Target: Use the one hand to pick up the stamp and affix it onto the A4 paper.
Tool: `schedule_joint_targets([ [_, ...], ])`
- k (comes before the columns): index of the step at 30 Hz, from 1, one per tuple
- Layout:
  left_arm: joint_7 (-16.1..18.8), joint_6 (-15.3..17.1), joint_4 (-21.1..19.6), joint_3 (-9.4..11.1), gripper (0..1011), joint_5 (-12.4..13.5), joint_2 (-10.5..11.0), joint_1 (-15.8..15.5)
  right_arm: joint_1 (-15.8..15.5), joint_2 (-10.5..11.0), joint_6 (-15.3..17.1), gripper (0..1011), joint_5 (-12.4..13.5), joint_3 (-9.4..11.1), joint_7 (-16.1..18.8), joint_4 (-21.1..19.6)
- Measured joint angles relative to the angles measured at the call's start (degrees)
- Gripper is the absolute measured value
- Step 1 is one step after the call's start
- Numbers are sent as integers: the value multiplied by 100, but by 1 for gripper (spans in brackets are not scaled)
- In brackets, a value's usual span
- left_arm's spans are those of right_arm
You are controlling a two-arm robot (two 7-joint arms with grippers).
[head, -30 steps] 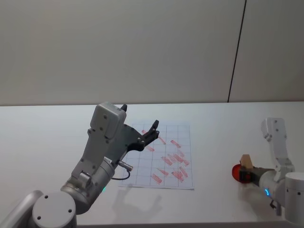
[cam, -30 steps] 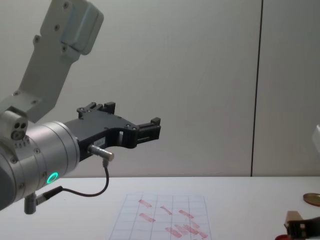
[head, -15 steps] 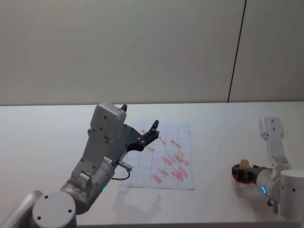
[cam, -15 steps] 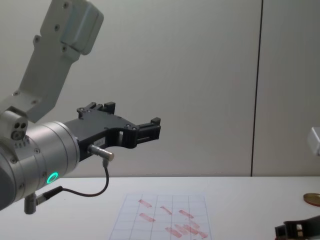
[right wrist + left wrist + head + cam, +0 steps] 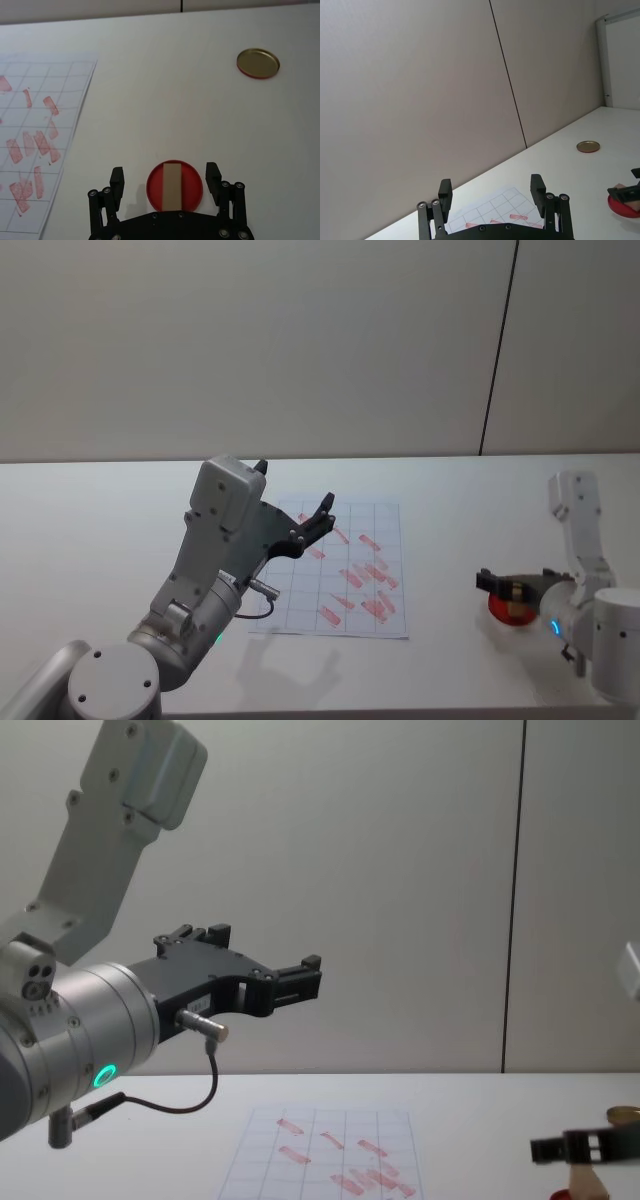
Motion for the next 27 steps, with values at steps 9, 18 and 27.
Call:
schedule_joint_targets([
  [9, 0, 0, 0, 0, 993, 0, 0, 0, -186, 35, -140, 1001, -42, 5, 78, -636],
  [18, 0, 0, 0, 0, 993, 0, 0, 0, -406, 122, -426, 1001, -152, 10, 256, -1219],
  [27, 0, 0, 0, 0, 993, 0, 0, 0, -633, 268, -941, 1001, -353, 21, 573, -1652],
])
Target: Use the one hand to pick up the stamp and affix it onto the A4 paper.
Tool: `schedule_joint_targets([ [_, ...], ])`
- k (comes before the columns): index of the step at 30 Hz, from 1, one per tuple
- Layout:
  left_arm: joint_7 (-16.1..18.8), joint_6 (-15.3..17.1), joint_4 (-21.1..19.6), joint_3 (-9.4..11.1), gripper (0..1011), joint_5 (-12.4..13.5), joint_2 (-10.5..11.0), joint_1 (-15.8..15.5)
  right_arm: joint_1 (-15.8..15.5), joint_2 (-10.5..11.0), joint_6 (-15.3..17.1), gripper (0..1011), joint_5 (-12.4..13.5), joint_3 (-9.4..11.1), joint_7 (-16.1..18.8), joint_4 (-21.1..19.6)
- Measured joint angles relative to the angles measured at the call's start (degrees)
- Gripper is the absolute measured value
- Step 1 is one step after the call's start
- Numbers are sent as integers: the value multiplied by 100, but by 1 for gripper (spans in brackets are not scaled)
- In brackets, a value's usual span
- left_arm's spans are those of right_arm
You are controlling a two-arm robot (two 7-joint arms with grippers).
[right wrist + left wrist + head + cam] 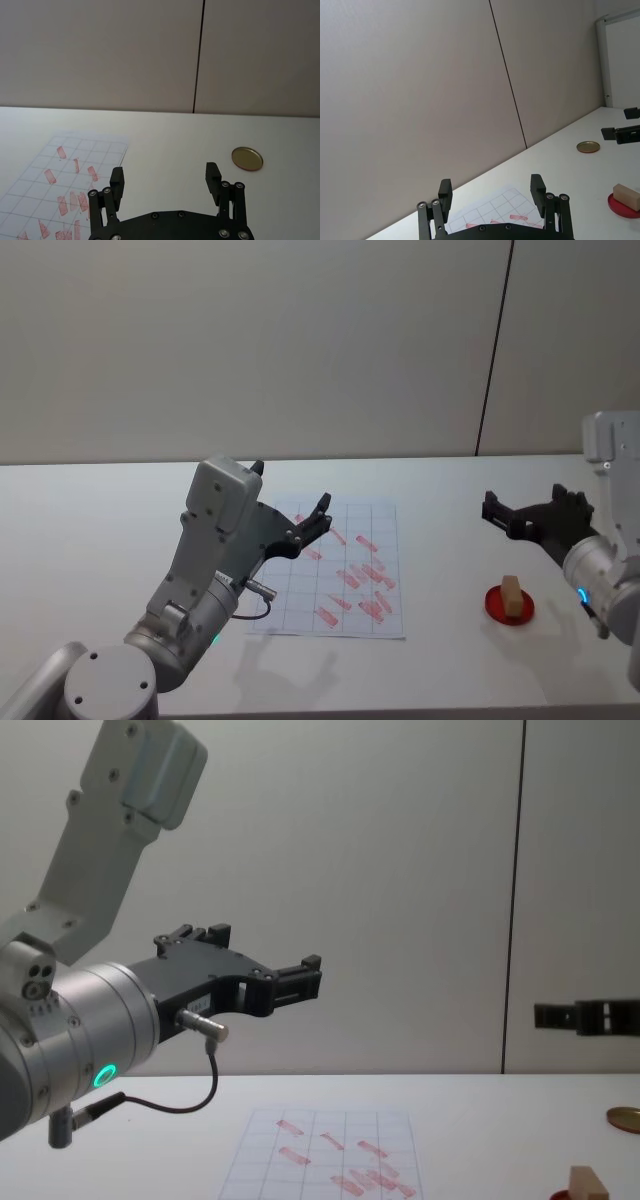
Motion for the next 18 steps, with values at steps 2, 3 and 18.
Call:
schedule_joint_targets([
  [2, 0, 0, 0, 0, 993, 0, 0, 0, -44, 31, -90, 1001, -36, 4, 61, -79],
  [3, 0, 0, 0, 0, 993, 0, 0, 0, -56, 40, -118, 1001, -47, 6, 81, -102],
  [18, 0, 0, 0, 0, 993, 0, 0, 0, -196, 135, -417, 1001, -167, 18, 286, -350],
])
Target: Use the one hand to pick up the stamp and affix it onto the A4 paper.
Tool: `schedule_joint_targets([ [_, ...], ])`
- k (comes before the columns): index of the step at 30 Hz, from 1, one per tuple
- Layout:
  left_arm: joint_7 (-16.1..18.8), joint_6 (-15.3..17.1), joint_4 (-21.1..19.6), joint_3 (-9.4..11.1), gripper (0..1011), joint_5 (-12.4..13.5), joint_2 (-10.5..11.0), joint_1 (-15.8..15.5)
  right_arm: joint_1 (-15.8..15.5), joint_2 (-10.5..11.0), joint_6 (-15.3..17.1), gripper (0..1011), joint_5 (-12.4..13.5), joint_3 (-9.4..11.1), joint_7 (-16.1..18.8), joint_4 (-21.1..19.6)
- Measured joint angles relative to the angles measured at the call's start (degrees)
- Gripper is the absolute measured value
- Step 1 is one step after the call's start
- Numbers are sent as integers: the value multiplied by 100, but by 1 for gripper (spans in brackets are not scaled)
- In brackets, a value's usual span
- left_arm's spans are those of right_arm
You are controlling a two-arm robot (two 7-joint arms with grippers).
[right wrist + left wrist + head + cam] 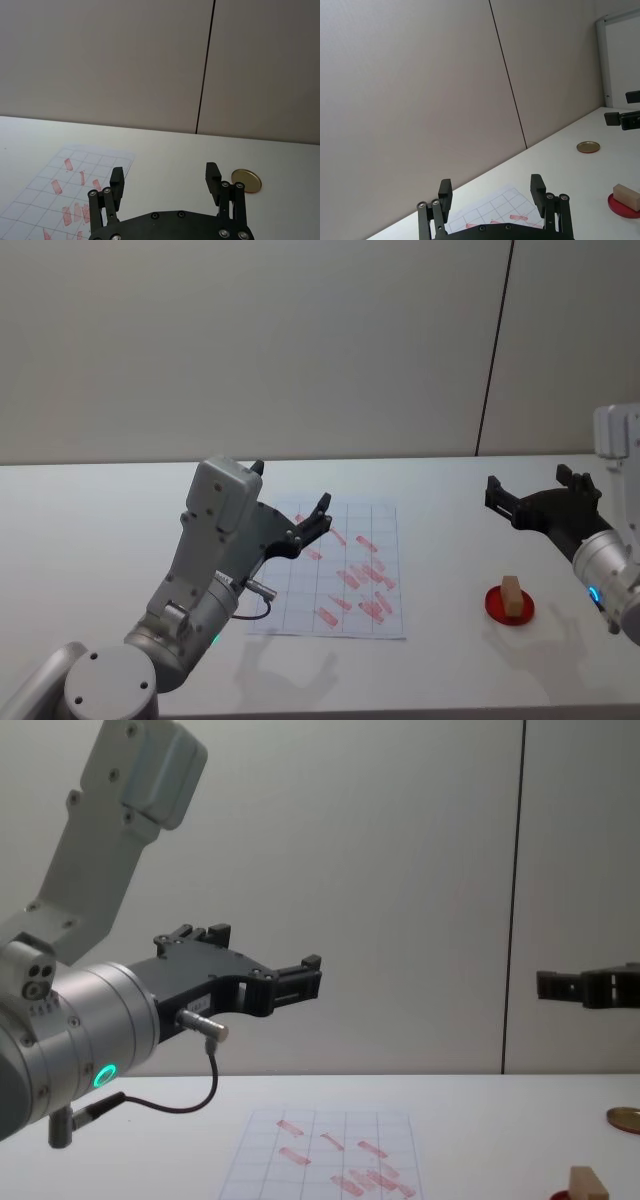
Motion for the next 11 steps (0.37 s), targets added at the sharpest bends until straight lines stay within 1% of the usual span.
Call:
schedule_joint_targets([
  [11, 0, 0, 0, 0, 993, 0, 0, 0, -34, 24, -75, 1001, -28, 5, 48, -62],
])
